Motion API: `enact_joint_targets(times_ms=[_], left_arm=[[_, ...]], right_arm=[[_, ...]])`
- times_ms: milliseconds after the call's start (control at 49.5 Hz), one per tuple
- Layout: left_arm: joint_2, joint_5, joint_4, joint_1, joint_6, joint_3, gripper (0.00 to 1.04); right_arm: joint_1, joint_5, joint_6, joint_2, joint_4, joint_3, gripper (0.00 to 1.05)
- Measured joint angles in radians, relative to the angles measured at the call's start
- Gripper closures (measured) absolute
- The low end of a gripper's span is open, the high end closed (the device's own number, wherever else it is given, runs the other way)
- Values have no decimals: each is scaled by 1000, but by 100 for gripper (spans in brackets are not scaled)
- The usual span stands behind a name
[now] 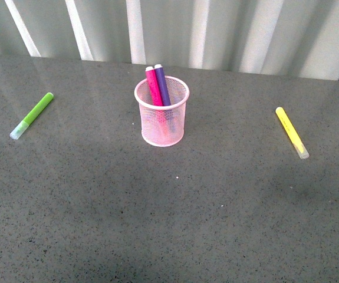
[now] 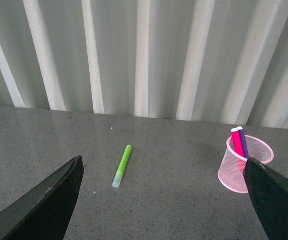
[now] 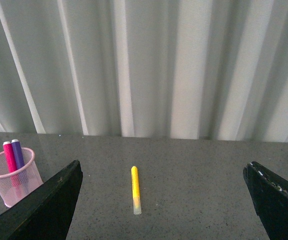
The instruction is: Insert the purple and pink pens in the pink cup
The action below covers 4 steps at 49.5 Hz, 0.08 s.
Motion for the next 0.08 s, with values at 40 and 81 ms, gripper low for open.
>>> enact_joint_targets(times_ms=[40, 81], left_arm=[[0, 0, 0, 0, 0, 0, 7], [0, 0, 0, 0, 0, 0, 7]], right_arm=[[0, 0, 0, 0, 0, 0, 7], [0, 0, 0, 0, 0, 0, 7]])
